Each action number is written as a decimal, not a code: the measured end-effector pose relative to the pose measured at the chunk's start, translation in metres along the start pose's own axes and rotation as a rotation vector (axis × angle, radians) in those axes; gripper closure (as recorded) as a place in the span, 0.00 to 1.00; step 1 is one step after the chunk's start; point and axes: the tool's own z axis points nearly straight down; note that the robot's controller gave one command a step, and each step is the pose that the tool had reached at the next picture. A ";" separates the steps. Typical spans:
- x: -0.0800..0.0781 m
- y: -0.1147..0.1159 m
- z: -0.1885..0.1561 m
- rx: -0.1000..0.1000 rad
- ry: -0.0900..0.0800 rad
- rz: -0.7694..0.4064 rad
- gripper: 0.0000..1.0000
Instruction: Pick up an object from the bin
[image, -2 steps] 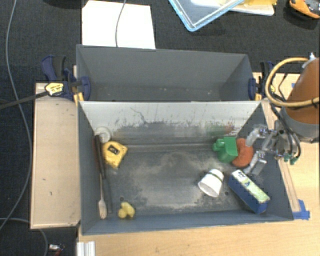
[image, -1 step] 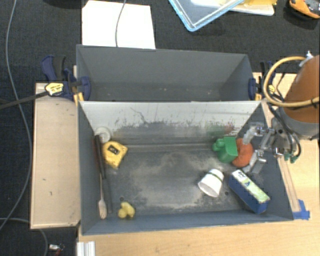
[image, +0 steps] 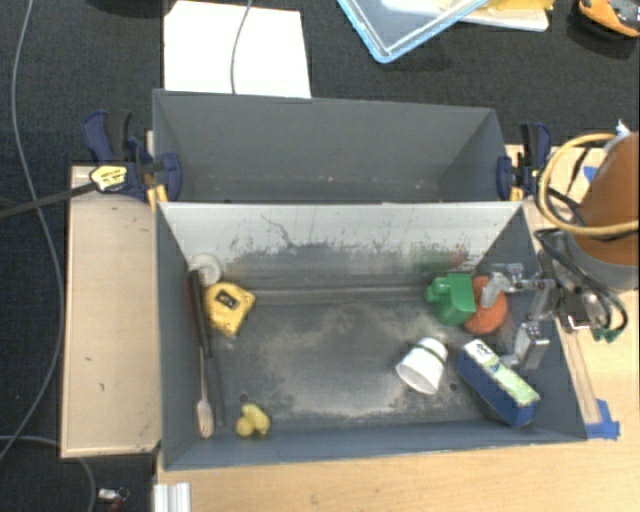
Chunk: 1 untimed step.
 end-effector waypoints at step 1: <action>-0.001 -0.008 0.034 0.003 -0.014 0.079 0.00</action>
Offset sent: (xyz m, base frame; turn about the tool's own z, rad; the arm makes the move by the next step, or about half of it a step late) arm 0.0055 -0.0133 -0.0608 0.4931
